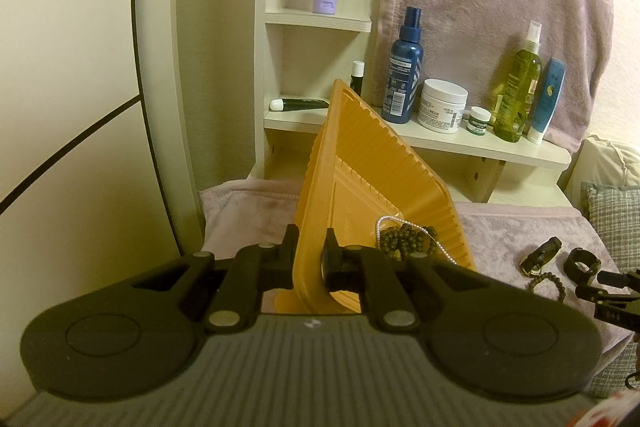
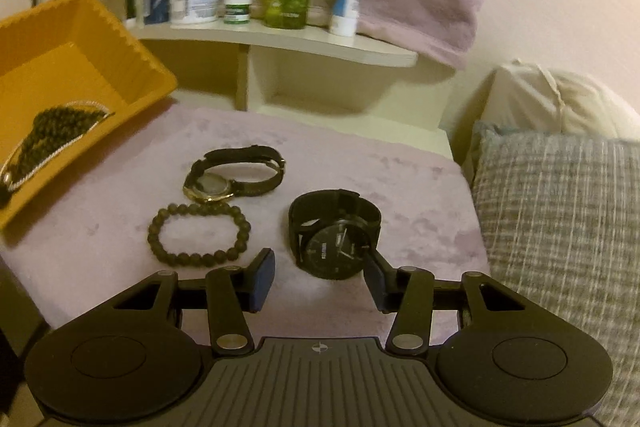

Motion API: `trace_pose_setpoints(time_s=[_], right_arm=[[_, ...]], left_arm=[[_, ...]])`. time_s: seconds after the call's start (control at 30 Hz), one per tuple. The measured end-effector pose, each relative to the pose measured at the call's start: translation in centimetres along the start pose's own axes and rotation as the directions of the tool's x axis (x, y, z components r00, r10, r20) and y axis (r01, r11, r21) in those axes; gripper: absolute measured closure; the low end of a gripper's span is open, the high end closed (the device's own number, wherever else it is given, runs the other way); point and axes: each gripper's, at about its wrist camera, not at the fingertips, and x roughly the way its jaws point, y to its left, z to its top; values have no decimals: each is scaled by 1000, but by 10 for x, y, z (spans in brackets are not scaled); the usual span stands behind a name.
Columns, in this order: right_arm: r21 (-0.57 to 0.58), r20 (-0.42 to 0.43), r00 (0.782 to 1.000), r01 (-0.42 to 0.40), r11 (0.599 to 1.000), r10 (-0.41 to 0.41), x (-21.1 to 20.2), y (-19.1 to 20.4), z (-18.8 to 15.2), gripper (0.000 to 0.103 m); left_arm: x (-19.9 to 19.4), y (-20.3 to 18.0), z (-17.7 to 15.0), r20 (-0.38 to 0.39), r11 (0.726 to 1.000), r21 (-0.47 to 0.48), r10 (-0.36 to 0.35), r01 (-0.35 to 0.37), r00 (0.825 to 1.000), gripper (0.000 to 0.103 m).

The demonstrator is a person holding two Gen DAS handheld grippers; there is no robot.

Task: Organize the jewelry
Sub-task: 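Close the right gripper on the large black watch and lift it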

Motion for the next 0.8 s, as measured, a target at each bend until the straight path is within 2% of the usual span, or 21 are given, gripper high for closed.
trace_pose_setpoints(time_s=[0.07, 0.1, 0.17, 0.33, 0.4, 0.43, 0.47, 0.5, 0.8], right_arm=[[41, 8, 1000, 14, 999, -14, 1, -3, -1, 37], [36, 17, 999, 26, 999, -27, 2, -3, -1, 35], [-1, 33, 998, 52, 999, -52, 3, 0, -2, 34], [-43, 65, 997, 47, 998, -44, 8, -2, -1, 34], [-47, 60, 998, 38, 998, -35, 12, -4, -1, 36], [-46, 59, 998, 36, 998, -33, 13, -5, -1, 42], [-48, 57, 998, 33, 998, -30, 13, -6, -1, 52], [-51, 56, 998, 31, 998, -28, 13, -6, -1, 54], [-65, 58, 997, 46, 997, -42, 5, 0, -2, 56]], left_arm=[[0, 0, 0, -1, 1000, 0, 1, -1, 1000, 93], [0, 0, 0, -2, 1000, 0, 0, 0, 1000, 94], [0, 0, 0, -2, 1000, 0, 0, 0, 1000, 93], [-1, 0, 1, -1, 1000, -2, 2, -2, 1000, 94], [-1, 0, 1, -1, 1000, -1, 2, -2, 1000, 93], [0, 0, 1, -1, 1000, 0, 3, -3, 1000, 93], [0, 0, 1, -2, 1000, -1, 2, -2, 1000, 94], [0, 0, 1, -1, 1000, 0, 3, -3, 1000, 94], [0, 0, 1, -1, 1000, 1, 2, -2, 1000, 93]])
